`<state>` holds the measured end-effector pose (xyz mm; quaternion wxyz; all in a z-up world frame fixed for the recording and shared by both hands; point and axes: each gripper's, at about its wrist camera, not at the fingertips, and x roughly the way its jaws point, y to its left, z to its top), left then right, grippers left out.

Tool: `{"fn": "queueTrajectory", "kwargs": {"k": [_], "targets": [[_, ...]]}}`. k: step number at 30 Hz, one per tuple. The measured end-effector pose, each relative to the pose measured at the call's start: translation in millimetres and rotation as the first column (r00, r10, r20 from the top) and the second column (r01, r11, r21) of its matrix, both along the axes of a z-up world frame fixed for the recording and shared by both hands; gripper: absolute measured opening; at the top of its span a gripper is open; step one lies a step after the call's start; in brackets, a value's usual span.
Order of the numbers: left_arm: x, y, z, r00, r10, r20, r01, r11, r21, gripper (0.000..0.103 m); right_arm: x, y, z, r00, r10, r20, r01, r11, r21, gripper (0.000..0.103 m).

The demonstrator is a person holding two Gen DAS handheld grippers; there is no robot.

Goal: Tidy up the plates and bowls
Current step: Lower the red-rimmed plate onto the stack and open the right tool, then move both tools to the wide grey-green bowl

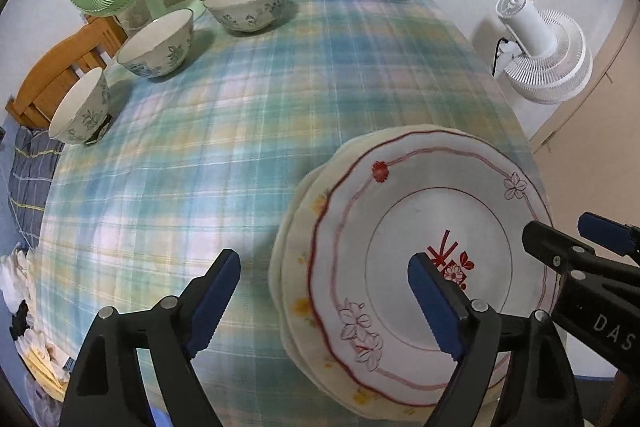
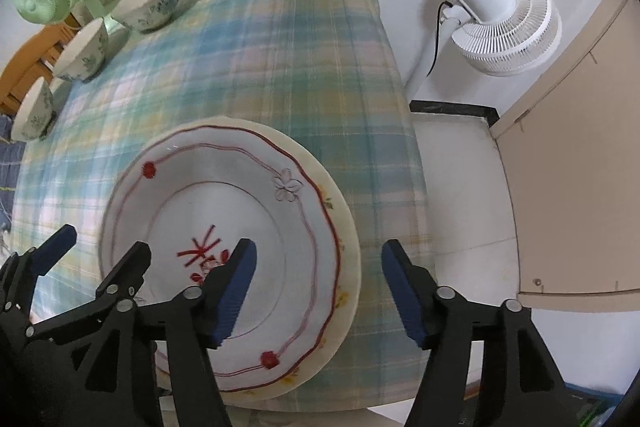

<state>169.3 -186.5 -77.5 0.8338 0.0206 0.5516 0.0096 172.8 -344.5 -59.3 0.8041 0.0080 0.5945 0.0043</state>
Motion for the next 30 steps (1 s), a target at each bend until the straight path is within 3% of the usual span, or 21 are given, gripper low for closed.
{"fn": "queueTrajectory", "kwargs": {"k": [4, 12, 22, 30], "targets": [[-4.0, 12.8, 10.9, 1.0, 0.008, 0.023, -0.007, 0.999, -0.032, 0.093, -2.1, 15.0, 12.8, 0.999, 0.034, 0.038, -0.034, 0.999, -0.005, 0.076], [-6.7, 61.2, 28.2, 0.999, 0.014, 0.05, -0.011, 0.999, -0.051, 0.093, -7.8, 69.3, 34.1, 0.99, 0.075, 0.12, -0.075, 0.997, 0.001, 0.076], [-5.7, 158.4, 40.7, 0.997, -0.04, 0.062, 0.043, 0.998, -0.036, 0.09, -21.2, 157.3, 47.2, 0.984, -0.003, 0.178, -0.007, 0.998, 0.058, 0.076], [7.4, 235.2, 40.8, 0.995, -0.053, 0.081, 0.056, 0.998, -0.03, 0.086, -13.4, 240.9, 45.9, 0.979, -0.075, 0.19, 0.073, 0.997, 0.016, 0.076]]}}
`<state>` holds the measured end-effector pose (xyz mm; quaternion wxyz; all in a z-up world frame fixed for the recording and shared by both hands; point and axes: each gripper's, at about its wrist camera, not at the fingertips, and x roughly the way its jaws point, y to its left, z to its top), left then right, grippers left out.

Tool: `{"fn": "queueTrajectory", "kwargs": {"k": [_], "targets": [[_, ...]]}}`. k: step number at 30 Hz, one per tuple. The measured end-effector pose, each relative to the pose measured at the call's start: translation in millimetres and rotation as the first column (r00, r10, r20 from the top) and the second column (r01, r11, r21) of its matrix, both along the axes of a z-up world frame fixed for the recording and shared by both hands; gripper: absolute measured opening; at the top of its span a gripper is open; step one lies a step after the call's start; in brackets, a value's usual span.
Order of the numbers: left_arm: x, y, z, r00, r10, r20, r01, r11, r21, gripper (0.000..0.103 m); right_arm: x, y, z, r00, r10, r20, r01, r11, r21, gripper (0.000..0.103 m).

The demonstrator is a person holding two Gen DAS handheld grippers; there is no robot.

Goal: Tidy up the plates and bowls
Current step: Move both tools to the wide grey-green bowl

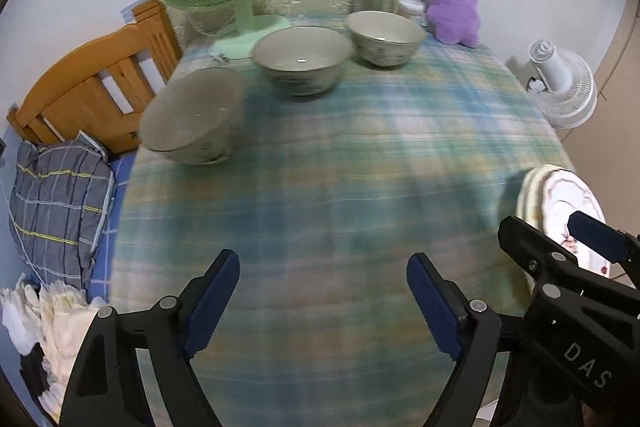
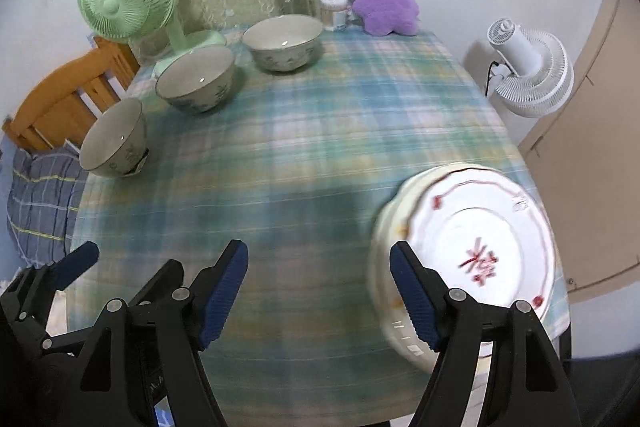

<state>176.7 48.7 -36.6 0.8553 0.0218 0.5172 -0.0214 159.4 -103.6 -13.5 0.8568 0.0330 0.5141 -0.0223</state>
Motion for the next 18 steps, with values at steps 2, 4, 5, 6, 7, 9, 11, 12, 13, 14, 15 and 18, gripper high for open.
{"fn": "queueTrajectory", "kwargs": {"k": [2, 4, 5, 6, 7, 9, 11, 12, 13, 14, 15, 18], "targets": [[1.6, 16.0, 2.5, 1.0, 0.011, 0.004, -0.011, 1.0, -0.007, 0.086, 4.7, 18.6, 1.5, 1.0, 0.006, 0.005, -0.006, 1.0, -0.011, 0.076], [6.3, 33.9, 4.6, 1.0, 0.018, 0.016, -0.018, 1.0, 0.004, 0.085, 9.1, 36.9, 4.6, 0.999, 0.018, 0.033, -0.018, 1.0, -0.007, 0.076], [7.8, 40.0, 5.6, 1.0, 0.019, 0.025, -0.019, 1.0, 0.005, 0.084, 11.7, 44.1, 5.1, 0.999, 0.02, 0.037, -0.02, 1.0, -0.006, 0.076], [9.8, 48.3, 7.2, 0.999, 0.02, 0.039, -0.02, 1.0, 0.001, 0.083, 15.4, 53.9, 4.7, 0.999, 0.016, 0.041, -0.016, 1.0, 0.003, 0.076], [12.7, 56.9, 8.2, 0.999, 0.022, 0.05, -0.022, 1.0, 0.0, 0.082, 18.1, 59.3, 4.0, 0.999, 0.006, 0.045, -0.007, 1.0, 0.021, 0.076], [20.1, 70.2, 6.8, 0.999, 0.02, 0.051, -0.021, 1.0, 0.012, 0.082, 22.1, 69.0, 2.5, 0.998, -0.017, 0.06, 0.014, 0.998, 0.059, 0.076], [28.3, 80.3, 5.4, 0.998, 0.024, 0.05, -0.025, 1.0, 0.018, 0.081, 29.3, 83.6, -0.2, 0.998, -0.028, 0.064, 0.024, 0.998, 0.057, 0.076], [33.3, 87.5, 5.0, 0.998, 0.031, 0.052, -0.032, 0.999, 0.016, 0.079, 32.6, 89.3, -0.7, 0.997, -0.031, 0.064, 0.027, 0.998, 0.052, 0.076], [37.3, 91.7, 4.8, 0.998, 0.035, 0.053, -0.036, 0.999, 0.016, 0.078, 36.2, 95.7, -0.7, 0.997, -0.035, 0.069, 0.031, 0.998, 0.047, 0.076], [41.4, 96.8, 4.8, 0.998, 0.038, 0.054, -0.039, 0.999, 0.015, 0.078, 41.1, 102.4, -0.9, 0.997, -0.037, 0.074, 0.034, 0.998, 0.046, 0.076], [46.5, 102.4, 4.8, 0.998, 0.04, 0.056, -0.041, 0.999, 0.012, 0.075, 45.1, 107.3, -0.7, 0.997, -0.036, 0.075, 0.033, 0.998, 0.049, 0.076], [62.9, 114.7, 3.7, 0.997, 0.036, 0.066, -0.038, 0.999, 0.016, 0.064, 61.2, 121.7, -1.3, 0.997, -0.035, 0.075, 0.03, 0.997, 0.072, 0.076]]}}
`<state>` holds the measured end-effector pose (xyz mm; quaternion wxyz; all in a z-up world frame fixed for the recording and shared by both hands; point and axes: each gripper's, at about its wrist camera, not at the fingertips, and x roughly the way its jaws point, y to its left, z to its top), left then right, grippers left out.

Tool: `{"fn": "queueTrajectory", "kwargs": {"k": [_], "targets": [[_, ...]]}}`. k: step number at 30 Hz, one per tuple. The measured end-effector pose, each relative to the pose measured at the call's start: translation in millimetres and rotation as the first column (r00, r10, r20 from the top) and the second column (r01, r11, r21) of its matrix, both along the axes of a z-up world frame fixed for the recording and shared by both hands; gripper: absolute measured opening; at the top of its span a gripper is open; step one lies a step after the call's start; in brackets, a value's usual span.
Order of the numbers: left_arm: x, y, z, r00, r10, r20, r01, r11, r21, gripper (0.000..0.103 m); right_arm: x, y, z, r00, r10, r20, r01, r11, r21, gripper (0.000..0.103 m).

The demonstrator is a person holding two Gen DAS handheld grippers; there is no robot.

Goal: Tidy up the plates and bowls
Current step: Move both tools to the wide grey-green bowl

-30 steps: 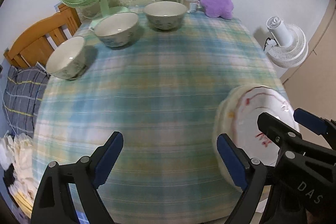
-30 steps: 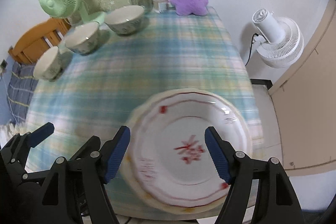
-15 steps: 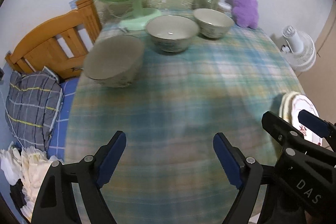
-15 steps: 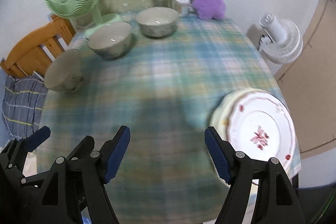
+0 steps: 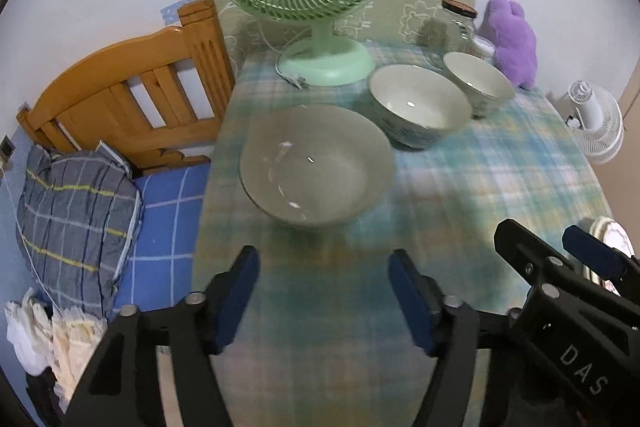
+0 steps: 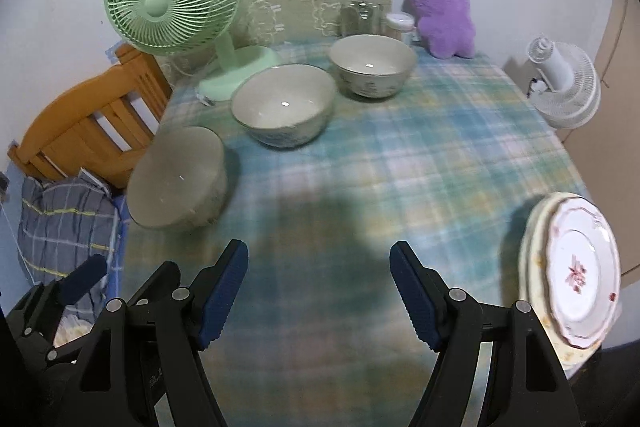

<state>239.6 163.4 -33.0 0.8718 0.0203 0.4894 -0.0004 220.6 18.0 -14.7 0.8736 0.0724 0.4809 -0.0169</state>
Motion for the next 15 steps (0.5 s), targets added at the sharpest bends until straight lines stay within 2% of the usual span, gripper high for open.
{"fn": "queueTrajectory", "kwargs": {"k": [5, 11, 15], "targets": [[28.0, 16.9, -1.9, 1.0, 0.003, 0.029, -0.004, 0.999, 0.034, 0.061, 28.1, 24.0, -0.6, 1.0, 0.014, 0.004, -0.014, 1.0, 0.002, 0.076], [58.3, 31.6, -13.1, 1.0, 0.021, 0.017, -0.021, 0.999, 0.045, 0.055, 58.3, 44.5, -4.7, 1.0, 0.014, 0.019, -0.014, 1.0, 0.0, 0.076], [74.3, 39.0, -24.0, 1.0, 0.017, 0.007, -0.017, 0.998, 0.052, 0.048, 79.2, 52.1, -16.7, 1.0, 0.016, -0.001, -0.016, 1.0, 0.007, 0.075]]}}
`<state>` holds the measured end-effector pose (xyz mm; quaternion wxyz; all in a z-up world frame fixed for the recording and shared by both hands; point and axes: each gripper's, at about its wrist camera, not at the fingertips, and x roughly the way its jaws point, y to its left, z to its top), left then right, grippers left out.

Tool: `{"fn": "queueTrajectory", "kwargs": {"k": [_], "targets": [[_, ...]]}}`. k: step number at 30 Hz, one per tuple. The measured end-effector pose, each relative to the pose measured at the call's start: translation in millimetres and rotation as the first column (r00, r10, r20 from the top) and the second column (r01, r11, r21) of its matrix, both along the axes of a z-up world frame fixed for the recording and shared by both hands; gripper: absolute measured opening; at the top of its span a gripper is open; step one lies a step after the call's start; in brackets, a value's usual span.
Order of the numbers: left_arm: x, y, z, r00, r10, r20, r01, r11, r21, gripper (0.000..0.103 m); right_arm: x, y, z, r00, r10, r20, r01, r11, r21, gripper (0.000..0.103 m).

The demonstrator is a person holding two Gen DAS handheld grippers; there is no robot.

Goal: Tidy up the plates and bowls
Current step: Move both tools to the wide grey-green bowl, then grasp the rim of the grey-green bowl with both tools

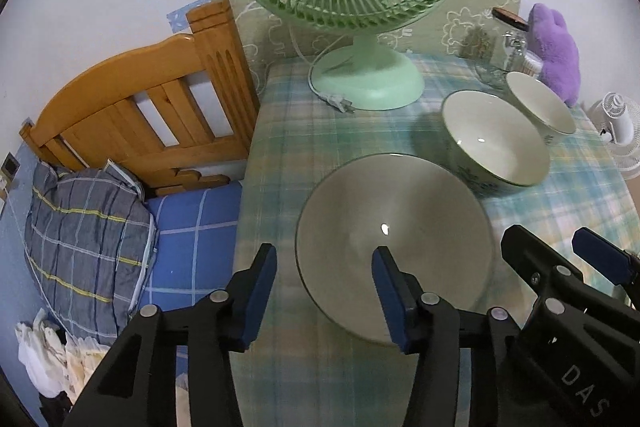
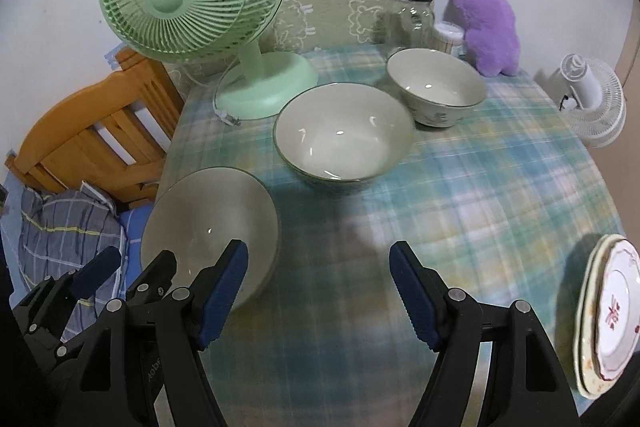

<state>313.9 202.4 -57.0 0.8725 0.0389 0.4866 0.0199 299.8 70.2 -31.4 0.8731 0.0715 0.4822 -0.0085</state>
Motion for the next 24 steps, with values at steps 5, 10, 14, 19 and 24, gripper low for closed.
{"fn": "queueTrajectory", "kwargs": {"k": [5, 10, 14, 19, 24], "targets": [[18.9, 5.0, -15.4, 1.0, -0.003, -0.028, 0.003, 1.0, 0.013, 0.04, 21.3, 10.1, -14.3, 0.999, 0.012, -0.033, -0.013, 1.0, -0.014, 0.065], [30.9, 8.9, -26.7, 0.999, 0.01, -0.05, -0.009, 1.0, 0.02, 0.029, 36.8, 16.6, -27.7, 0.998, 0.017, -0.065, -0.018, 1.0, -0.016, 0.051], [36.5, 8.8, -33.1, 0.998, -0.009, -0.068, 0.01, 1.0, 0.024, 0.021, 45.6, 23.9, -34.1, 0.996, 0.042, -0.08, -0.043, 0.999, -0.019, 0.03], [35.6, 7.9, -33.2, 0.998, -0.02, -0.067, 0.022, 0.999, 0.027, 0.017, 51.0, 36.2, -37.2, 0.992, 0.091, -0.092, -0.096, 0.994, -0.048, 0.013], [31.2, 5.7, -29.8, 0.997, -0.021, -0.072, 0.024, 0.999, 0.033, 0.016, 48.0, 37.2, -35.2, 0.99, 0.098, -0.1, -0.104, 0.993, -0.054, 0.013]]}}
